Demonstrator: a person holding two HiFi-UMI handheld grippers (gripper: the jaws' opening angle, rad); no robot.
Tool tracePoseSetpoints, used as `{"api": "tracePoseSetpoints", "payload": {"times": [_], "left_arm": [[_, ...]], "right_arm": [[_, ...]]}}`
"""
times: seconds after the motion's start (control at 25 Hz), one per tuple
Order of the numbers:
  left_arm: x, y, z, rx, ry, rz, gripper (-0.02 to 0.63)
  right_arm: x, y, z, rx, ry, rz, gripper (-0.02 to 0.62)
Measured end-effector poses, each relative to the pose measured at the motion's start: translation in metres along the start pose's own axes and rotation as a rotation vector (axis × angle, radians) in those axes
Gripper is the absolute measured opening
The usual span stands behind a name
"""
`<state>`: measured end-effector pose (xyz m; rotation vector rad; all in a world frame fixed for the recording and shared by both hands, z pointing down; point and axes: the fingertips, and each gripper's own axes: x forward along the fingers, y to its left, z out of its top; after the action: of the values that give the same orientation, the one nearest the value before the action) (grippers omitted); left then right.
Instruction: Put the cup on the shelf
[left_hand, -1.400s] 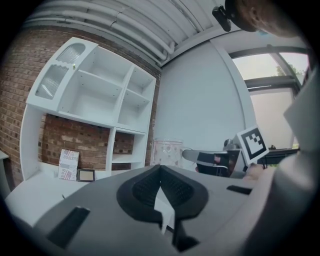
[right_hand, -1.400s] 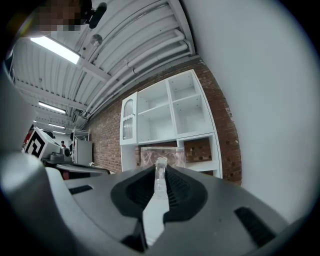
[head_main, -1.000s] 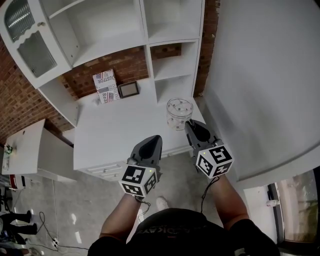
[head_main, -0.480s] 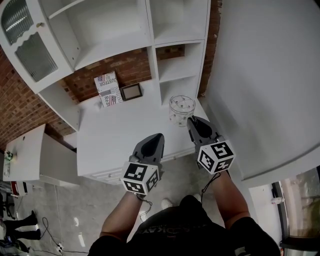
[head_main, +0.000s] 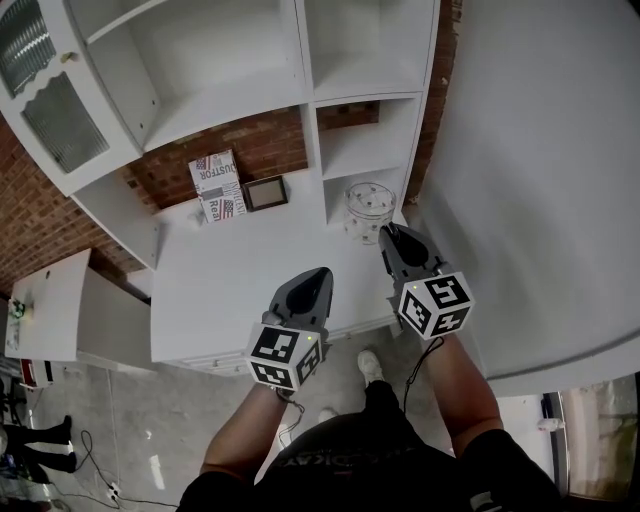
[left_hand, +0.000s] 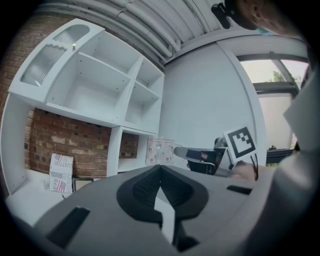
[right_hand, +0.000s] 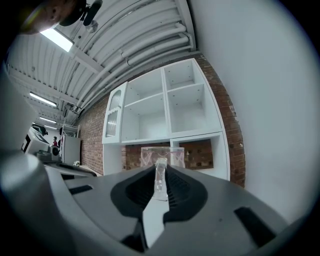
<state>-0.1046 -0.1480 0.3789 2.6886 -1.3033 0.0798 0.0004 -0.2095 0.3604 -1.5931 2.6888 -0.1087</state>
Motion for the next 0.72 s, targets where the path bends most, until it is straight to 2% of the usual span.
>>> {"api": "tracePoseSetpoints", "payload": {"times": [0.72], "left_arm": [[0.157, 0.056, 0.009, -0.015, 0.004, 0.049, 0.005]], "right_arm": [[0.135, -0.127, 0.001, -0.022, 0.010, 0.041, 0.035]]}}
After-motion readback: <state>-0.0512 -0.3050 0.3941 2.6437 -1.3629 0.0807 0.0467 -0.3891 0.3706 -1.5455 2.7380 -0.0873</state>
